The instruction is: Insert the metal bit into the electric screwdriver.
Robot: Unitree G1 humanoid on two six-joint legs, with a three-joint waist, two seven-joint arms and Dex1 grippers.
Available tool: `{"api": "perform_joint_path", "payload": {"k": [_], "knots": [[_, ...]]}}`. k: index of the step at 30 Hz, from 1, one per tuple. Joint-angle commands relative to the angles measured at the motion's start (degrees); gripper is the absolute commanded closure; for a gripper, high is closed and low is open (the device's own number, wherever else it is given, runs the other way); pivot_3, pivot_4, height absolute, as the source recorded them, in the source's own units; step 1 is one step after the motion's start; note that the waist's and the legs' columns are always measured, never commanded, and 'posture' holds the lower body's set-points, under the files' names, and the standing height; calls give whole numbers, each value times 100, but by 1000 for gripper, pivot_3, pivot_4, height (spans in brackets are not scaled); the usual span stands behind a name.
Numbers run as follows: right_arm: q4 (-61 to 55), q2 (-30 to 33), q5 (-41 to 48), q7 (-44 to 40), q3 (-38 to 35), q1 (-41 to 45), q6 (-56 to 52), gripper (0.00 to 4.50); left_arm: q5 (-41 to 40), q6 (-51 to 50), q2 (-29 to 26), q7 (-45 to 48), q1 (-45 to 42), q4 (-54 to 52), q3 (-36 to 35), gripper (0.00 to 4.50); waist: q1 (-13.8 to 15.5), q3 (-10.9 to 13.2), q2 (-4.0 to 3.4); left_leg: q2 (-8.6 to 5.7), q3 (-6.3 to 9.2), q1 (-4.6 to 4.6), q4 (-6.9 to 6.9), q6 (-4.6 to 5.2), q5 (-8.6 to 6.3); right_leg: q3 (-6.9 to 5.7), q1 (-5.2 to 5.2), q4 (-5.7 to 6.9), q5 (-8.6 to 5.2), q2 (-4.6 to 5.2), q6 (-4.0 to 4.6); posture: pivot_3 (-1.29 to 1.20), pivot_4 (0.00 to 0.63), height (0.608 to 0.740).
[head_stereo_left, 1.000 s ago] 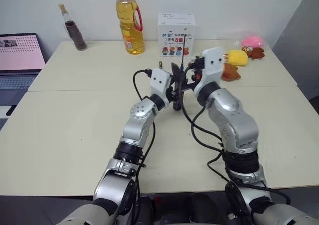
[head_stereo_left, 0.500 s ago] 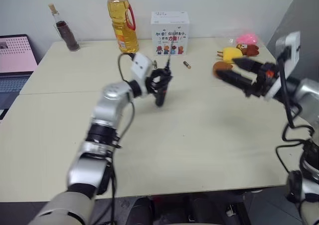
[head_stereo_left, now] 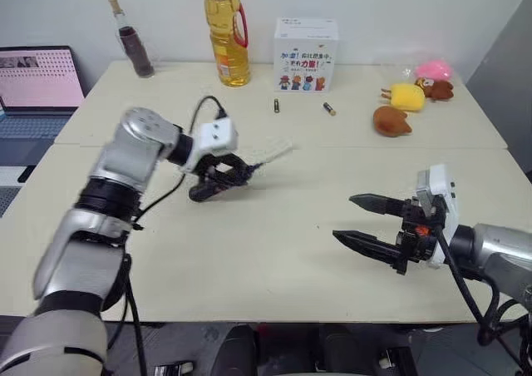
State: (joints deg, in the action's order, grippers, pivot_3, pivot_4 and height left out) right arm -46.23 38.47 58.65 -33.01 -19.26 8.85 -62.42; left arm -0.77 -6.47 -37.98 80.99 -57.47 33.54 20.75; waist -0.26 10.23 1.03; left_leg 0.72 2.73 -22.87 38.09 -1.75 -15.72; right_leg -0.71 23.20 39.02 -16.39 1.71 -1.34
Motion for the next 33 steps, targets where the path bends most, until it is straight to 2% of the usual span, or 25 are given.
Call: {"api": "perform_joint_path", "payload": {"k": [1,7,15,16,19,27,28,31,33], "knots": [[-216,205,-521,129,84,-276,508,20,352,664,464,-652,-94,824,-1,2838,12,2,3,0,0,3,1,0,0,-2,-2,1,0,0,0,0,150,740],[-85,176,-1396,343,210,-426,1347,20,657,1146,923,-920,-255,1779,-59,2838,-6,3,6,0,1,3,0,1,-1,-4,2,5,0,-6,0,0,150,740],[-51,30,-1726,332,662,-419,1847,20,966,1666,1221,-1294,-400,2624,-84,2838,31,1,4,-1,2,5,4,1,0,-7,-3,9,1,-4,0,0,150,740],[-62,11,-1754,338,732,-417,1873,6,945,1686,1242,-1316,-412,2674,-127,2500,33,1,4,-1,2,7,6,1,0,-7,-6,10,1,-3,0,0,150,740],[2,-16,-1790,336,898,-352,1926,0,732,1680,1207,-1053,-507,2584,-348,1850,17,2,6,0,2,10,9,1,1,-9,-8,16,4,-4,1,0,150,740],[422,319,-1793,-215,810,-271,2137,0,125,1106,148,-119,-476,1379,-1028,162,-78,4,9,2,0,5,2,2,0,-7,4,8,3,-6,1,0,150,740],[555,418,-1805,-381,785,-235,2204,0,45,1032,-29,-8,-428,1234,-1124,31,-90,4,8,3,1,6,2,2,0,-7,4,8,3,-6,1,0,150,740],[1094,770,-1877,-963,737,-59,2418,0,-251,625,-582,340,-200,825,-1428,31,-133,4,8,3,1,8,3,2,0,-6,2,10,3,-6,1,0,150,740],[1602,952,-2020,-1308,749,141,2657,0,-357,418,-897,211,78,568,-1666,31,-152,3,7,3,1,11,2,2,0,-4,2,10,3,-6,1,0,150,740]]}}
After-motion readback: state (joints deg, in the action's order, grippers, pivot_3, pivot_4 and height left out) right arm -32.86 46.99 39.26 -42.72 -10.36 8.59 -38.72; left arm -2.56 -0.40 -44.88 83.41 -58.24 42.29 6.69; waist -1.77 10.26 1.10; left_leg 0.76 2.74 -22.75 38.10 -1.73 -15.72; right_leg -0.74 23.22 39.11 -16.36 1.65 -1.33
